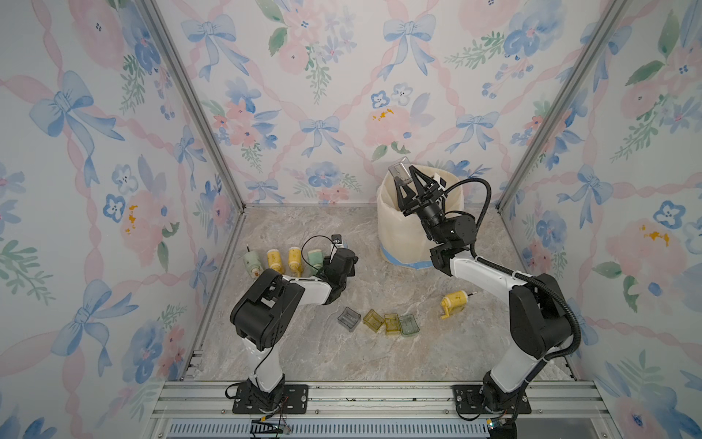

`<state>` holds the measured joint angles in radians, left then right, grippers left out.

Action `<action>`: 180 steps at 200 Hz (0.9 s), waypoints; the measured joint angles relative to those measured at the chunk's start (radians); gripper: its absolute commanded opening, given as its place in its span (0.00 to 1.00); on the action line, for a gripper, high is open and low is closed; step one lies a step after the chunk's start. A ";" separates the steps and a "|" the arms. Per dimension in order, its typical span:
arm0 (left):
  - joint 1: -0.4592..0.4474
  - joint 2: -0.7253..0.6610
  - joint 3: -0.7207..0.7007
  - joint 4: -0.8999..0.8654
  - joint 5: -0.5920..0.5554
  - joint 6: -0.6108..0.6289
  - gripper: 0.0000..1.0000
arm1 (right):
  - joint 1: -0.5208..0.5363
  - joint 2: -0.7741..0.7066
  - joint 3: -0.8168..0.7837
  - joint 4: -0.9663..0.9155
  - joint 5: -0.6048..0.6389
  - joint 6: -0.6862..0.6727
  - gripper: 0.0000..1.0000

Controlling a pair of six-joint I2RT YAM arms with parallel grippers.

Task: Take out the pencil sharpener tray and clean the shavings
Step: Pour the shavings into the trash bin, then place the pencil sharpener at the center of the board.

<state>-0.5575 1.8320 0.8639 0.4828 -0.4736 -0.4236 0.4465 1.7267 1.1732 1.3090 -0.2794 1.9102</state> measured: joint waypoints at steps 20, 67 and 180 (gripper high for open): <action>0.002 0.002 -0.005 0.010 0.004 0.000 0.00 | -0.008 -0.027 -0.038 -0.040 -0.050 -0.054 0.43; 0.003 0.002 -0.038 0.000 0.018 -0.006 0.00 | -0.020 -0.176 -0.054 -0.262 -0.159 -0.256 0.44; 0.003 0.029 0.048 -0.158 0.056 -0.027 0.00 | -0.018 -0.512 -0.059 -1.005 -0.169 -0.895 0.47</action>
<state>-0.5545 1.8606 0.9119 0.3252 -0.4179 -0.4507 0.4290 1.2152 1.1145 0.3038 -0.4484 1.0153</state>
